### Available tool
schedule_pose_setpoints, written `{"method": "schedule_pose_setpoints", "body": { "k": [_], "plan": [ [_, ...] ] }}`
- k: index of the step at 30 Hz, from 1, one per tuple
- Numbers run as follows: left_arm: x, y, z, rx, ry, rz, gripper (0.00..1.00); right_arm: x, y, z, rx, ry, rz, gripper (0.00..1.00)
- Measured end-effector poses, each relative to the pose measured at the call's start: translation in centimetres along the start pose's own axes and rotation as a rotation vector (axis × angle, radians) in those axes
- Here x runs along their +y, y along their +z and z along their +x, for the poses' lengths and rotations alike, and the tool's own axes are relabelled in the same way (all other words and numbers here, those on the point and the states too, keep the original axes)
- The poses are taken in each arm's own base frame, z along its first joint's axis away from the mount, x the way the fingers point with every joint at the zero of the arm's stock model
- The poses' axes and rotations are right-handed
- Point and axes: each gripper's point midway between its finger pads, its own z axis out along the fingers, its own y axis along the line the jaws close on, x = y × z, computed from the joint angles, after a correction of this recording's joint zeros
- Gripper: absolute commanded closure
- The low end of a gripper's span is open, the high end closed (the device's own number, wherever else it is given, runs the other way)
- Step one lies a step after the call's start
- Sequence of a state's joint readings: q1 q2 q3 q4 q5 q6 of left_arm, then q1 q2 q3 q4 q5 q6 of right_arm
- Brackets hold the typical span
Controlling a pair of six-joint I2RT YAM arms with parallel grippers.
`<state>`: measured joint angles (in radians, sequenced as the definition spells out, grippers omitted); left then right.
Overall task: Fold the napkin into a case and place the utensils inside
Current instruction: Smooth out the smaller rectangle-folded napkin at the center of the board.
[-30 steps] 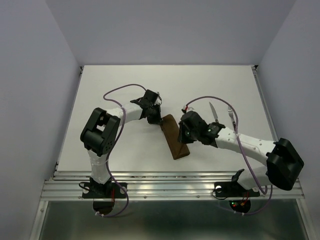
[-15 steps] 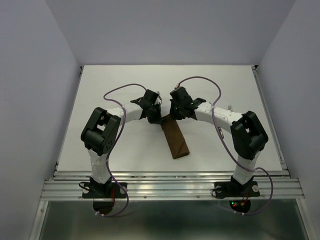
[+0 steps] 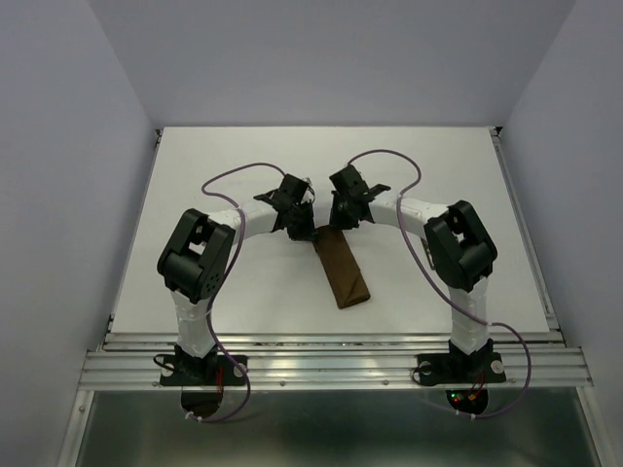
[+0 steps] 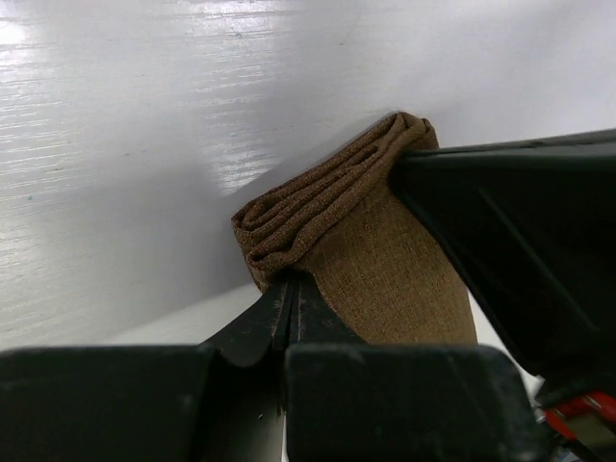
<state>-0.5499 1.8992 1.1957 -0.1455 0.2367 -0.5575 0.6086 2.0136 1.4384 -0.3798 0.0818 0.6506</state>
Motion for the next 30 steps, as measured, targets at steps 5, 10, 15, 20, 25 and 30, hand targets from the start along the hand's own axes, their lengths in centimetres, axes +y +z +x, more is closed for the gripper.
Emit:
{"method": "schedule_pose_setpoints", "body": {
  "k": [5, 10, 15, 20, 25, 30],
  "plan": [
    [-0.1, 0.0, 0.1, 0.005, 0.001, 0.007, 1.0, 0.2, 1.0, 0.1, 0.006, 0.0, -0.004, 0.99],
    [-0.3, -0.1, 0.2, 0.013, 0.011, 0.019, 1.0, 0.5, 1.2, 0.0, -0.003, 0.001, -0.019, 0.99],
    [-0.3, 0.1, 0.7, 0.019, 0.02, 0.038, 1.0, 0.4, 0.9, 0.7, -0.024, 0.002, -0.072, 0.99],
    [-0.1, -0.8, 2.1, 0.038, 0.02, 0.054, 1.0, -0.6, -0.7, 2.7, -0.005, -0.006, -0.095, 0.98],
    [-0.3, -2.4, 2.1, 0.029, 0.034, 0.047, 0.98, -1.0, -1.6, 2.9, 0.014, -0.033, -0.076, 0.9],
    [-1.1, -4.6, 0.7, -0.006, 0.052, 0.036, 0.97, -0.1, -2.9, 1.6, -0.008, -0.059, -0.08, 0.83]
  ]
}}
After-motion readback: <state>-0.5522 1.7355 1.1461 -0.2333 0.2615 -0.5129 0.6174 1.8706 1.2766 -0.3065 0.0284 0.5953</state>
